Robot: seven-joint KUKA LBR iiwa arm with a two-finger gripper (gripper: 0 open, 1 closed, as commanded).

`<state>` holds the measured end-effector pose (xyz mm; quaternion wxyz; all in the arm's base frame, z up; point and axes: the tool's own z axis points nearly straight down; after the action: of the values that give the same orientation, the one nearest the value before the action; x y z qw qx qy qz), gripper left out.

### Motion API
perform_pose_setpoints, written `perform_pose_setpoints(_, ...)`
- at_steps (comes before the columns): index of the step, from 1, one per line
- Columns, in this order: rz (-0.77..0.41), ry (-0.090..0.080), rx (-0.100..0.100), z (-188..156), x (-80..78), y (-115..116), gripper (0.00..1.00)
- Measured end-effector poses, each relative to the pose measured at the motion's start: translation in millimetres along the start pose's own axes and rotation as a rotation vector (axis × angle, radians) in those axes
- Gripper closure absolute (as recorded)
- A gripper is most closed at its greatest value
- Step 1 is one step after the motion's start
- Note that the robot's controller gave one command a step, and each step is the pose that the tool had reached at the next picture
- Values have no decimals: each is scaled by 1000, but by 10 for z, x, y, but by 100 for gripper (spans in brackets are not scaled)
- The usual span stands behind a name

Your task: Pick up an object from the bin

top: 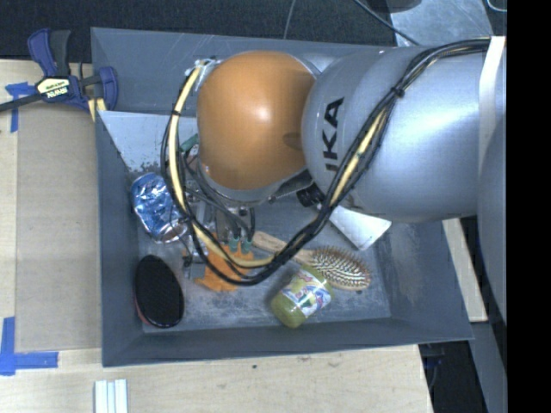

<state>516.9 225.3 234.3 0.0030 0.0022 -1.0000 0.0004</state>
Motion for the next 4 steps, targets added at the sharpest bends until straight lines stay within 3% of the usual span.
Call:
perform_pose_setpoints(1,34,4,4,685,-223,-461,0)
perform_pose_setpoints(2,3,1,5,1154,-791,-1033,0)
perform_pose_setpoints(3,53,0,3,1483,-986,-1353,0)
perform_pose_setpoints(4,68,-2,2,1599,-927,-1980,0)
